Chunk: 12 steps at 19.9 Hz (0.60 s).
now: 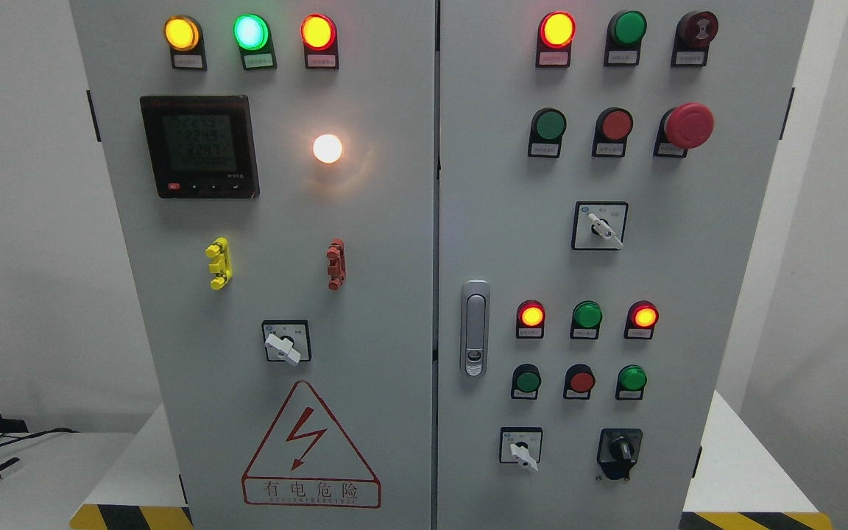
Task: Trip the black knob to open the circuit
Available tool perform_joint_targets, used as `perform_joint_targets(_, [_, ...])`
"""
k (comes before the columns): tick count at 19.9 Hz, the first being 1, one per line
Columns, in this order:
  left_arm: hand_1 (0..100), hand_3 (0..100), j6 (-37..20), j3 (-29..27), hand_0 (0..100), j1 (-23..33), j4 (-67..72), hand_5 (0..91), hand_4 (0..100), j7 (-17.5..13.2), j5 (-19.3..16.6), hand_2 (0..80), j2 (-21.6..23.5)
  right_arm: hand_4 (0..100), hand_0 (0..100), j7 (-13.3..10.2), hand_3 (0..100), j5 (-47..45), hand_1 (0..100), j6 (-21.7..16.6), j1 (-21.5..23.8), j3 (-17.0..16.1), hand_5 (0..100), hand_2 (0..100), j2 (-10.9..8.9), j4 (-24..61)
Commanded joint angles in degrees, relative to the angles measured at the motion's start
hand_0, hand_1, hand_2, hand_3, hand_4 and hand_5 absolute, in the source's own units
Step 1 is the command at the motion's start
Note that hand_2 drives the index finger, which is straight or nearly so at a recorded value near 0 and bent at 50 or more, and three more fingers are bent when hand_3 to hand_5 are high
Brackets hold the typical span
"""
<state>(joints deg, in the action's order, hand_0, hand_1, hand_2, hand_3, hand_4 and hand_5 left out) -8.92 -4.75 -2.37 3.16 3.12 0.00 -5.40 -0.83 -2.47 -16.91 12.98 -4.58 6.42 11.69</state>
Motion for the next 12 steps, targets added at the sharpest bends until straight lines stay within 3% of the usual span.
perform_joint_targets(1, [39,0,-0.05,0.0,12,0.0,0.0,0.0,0,0.05,-1.76,0.0,-0.05,74,38,0.04,83,0.01,61,-0.05,0.03,-0.08,73,50,0.0,0.0])
perform_joint_targets(12, [39,0,-0.05,0.0,12,0.0,0.0,0.0,0,0.05,-1.76,0.0,-0.05,74,38,0.04,83,-0.07,61,-0.84,0.38,-0.08,73,50,0.09,1.05])
